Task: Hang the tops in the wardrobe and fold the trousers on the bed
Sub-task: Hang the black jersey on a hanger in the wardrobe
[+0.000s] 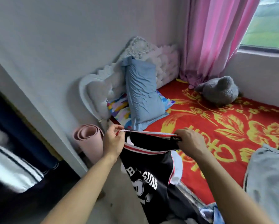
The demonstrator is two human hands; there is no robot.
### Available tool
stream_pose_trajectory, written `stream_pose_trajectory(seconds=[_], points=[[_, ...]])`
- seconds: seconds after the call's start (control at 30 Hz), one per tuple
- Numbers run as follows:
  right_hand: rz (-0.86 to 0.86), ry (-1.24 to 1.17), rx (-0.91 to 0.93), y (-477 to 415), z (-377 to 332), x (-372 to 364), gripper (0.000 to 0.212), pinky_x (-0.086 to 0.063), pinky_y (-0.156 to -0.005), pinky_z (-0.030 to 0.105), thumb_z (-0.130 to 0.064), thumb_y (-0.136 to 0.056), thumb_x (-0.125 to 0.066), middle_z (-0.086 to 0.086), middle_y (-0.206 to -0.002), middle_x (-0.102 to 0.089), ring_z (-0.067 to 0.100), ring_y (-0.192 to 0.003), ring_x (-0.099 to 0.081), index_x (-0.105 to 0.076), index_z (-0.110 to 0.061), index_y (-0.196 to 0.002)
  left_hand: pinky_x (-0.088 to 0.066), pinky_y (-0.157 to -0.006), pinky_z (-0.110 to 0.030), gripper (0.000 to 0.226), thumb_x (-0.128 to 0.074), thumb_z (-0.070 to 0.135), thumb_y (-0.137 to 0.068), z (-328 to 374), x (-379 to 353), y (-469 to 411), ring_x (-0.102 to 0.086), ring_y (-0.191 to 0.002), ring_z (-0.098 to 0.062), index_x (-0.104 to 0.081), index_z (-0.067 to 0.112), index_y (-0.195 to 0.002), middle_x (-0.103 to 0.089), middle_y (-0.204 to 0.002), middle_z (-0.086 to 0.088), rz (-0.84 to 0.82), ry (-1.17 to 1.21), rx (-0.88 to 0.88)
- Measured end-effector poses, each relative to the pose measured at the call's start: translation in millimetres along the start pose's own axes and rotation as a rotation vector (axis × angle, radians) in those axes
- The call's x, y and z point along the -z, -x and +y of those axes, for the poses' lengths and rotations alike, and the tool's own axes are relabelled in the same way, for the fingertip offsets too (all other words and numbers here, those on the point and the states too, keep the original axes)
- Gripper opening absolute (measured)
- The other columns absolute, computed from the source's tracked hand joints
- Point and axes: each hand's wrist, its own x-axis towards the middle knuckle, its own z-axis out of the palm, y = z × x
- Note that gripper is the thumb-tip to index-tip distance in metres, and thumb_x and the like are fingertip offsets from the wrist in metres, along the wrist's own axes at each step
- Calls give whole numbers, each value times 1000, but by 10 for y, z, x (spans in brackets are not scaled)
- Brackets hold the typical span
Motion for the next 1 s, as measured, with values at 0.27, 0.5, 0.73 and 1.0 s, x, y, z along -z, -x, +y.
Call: stream_pose_trajectory(seconds=[0.27, 0.5, 0.73, 1.0], points=[[-5, -304, 64, -194, -2227, -166, 48, -39, -61, 36, -60, -87, -61, 4, -72, -59, 34, -85, -63, -48, -17, -69, -48, -64, -11, 24, -77, 36, -76, -448, 2418, -78, -65, -79, 7, -66, 56, -83, -69, -81, 29, 136, -269, -192], [-373, -662, 420, -191, -4244, -44, 24, -46, -65, 26, -11, -79, -76, -2, -74, -59, 10, -67, -55, -59, -23, -91, -43, -66, -27, 35, -53, 20, -92, -872, 4283, -163, -67, -89, -23, -66, 40, -117, -73, -96, 8, 421, -564, -74], [303, -459, 552, -160, -5458, -197, 26, -40, -66, 33, -14, -80, -65, -1, -90, -59, 28, -82, -59, -61, -23, -104, -39, -63, -31, 34, -45, 2, -81, -949, 5416, -167, -58, -77, -22, -63, 30, -90, -66, -77, 5, 579, -454, 131], [-279, -852, 583, -256, -6750, -511, 6, -51, -62, 24, -31, -88, -66, -8, -76, -70, 8, -73, -66, -68, -26, -85, -39, -56, -24, 4, -60, 18, -82, -1209, 6226, -363, -50, -57, -1, -57, 18, -80, -56, -63, 9, 773, -138, 140]])
